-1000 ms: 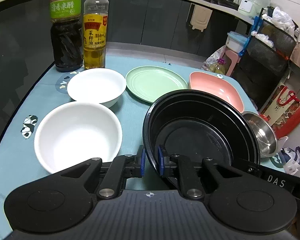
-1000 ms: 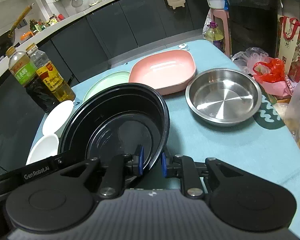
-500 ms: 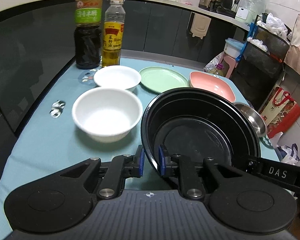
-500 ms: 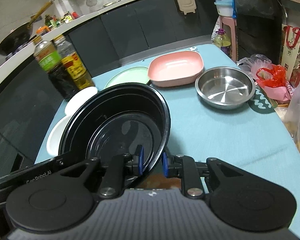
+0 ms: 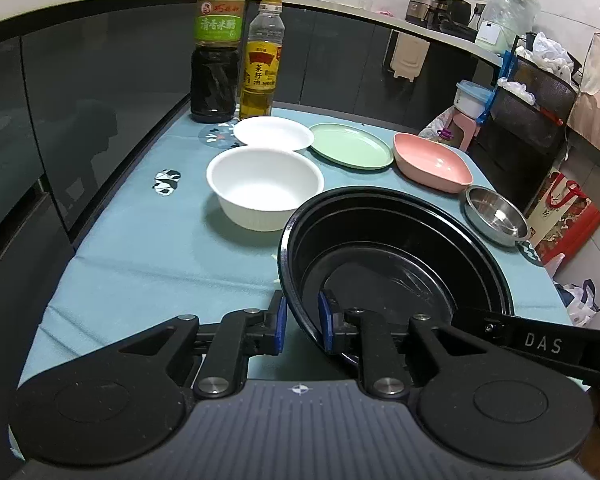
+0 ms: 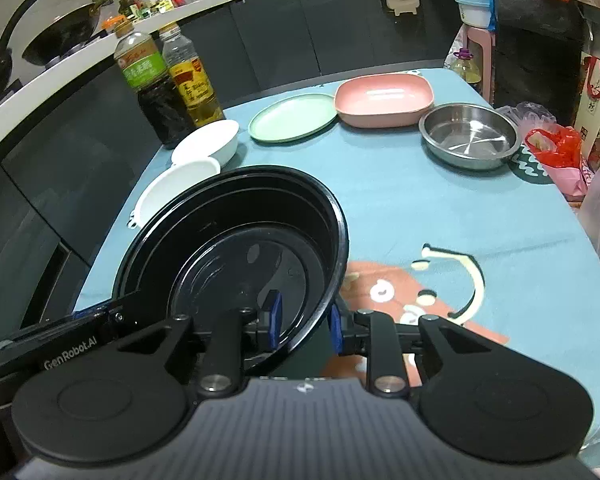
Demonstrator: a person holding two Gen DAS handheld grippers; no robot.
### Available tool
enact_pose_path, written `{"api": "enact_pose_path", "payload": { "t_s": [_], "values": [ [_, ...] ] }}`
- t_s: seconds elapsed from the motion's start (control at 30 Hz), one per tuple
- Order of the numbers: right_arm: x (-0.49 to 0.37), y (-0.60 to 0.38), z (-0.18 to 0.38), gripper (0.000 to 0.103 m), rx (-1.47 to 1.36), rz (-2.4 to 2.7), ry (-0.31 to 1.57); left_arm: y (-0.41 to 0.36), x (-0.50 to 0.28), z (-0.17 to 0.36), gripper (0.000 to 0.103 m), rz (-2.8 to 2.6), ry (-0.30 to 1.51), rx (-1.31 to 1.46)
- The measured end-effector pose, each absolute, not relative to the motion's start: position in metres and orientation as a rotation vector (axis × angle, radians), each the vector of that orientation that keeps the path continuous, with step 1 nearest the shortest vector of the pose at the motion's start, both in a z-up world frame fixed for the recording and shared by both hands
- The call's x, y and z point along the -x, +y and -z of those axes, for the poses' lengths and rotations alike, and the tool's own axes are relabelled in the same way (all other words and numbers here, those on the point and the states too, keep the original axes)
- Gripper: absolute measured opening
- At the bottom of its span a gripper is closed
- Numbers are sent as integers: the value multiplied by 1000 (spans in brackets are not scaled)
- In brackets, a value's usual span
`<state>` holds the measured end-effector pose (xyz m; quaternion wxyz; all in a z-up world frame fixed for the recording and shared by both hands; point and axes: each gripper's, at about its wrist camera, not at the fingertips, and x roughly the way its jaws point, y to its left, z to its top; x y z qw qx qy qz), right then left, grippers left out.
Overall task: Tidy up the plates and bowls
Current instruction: 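Lift the black bowl with both grippers and carry it toward the table edge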
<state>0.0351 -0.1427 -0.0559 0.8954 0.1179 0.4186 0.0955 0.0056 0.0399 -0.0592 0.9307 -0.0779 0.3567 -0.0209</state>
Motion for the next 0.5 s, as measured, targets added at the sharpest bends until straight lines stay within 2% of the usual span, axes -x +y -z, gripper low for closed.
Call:
{"api": "enact_pose_path", "payload": {
  "t_s": [0.23, 0.37, 0.5],
  "values": [
    [-30, -133, 63, 26, -231, -219, 901, 47, 0, 66, 17, 26, 749, 160],
    [-30, -132, 64, 36, -246, -241, 912, 47, 0, 70, 17, 37, 768, 158],
    [-32, -133, 67, 41, -261, -241, 924, 48, 0, 72, 19, 58, 779, 164]
  ]
}}
